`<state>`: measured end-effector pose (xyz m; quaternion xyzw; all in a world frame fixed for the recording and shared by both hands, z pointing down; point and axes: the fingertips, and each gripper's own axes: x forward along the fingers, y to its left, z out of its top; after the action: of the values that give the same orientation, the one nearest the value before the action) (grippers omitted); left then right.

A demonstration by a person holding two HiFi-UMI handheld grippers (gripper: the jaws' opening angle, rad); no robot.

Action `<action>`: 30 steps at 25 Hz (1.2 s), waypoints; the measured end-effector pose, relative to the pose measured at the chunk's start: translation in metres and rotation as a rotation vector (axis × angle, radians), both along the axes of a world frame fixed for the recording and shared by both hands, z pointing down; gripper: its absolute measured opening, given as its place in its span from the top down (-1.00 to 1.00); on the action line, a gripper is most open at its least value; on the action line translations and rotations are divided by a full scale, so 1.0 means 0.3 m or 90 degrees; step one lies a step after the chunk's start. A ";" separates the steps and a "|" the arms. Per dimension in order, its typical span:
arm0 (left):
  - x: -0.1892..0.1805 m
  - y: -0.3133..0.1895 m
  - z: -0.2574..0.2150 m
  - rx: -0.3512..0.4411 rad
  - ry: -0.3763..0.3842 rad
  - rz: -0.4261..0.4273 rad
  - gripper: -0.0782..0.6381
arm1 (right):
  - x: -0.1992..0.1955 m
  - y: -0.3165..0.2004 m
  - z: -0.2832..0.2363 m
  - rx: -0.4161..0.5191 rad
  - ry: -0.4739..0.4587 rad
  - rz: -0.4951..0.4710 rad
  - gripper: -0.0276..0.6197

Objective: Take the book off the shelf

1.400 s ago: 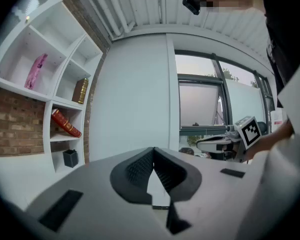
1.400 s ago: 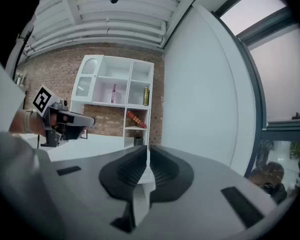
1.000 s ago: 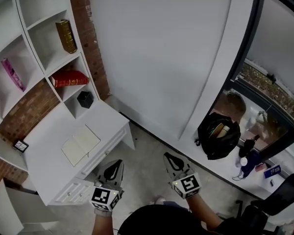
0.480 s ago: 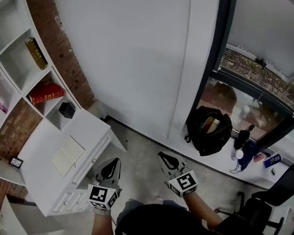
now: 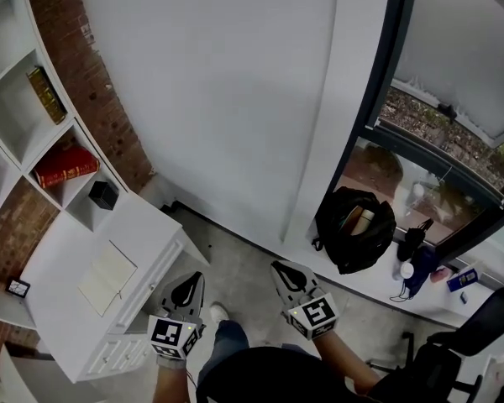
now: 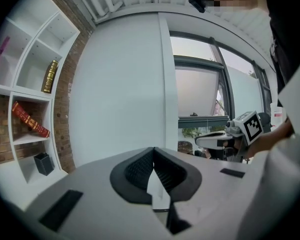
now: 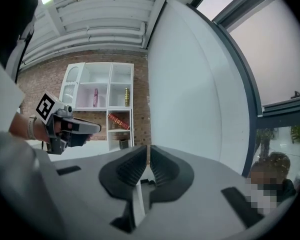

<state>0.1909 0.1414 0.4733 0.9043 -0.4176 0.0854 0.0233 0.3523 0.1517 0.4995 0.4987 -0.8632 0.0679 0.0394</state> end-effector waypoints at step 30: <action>-0.626 -0.816 0.025 -0.028 0.080 -0.065 0.76 | -0.668 -0.849 -0.020 -0.001 0.040 -0.052 0.82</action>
<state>0.0033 -0.1033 0.4809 0.8847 -0.4589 0.0366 0.0737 0.1520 -0.1031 0.4934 0.4650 -0.8810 0.0512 0.0699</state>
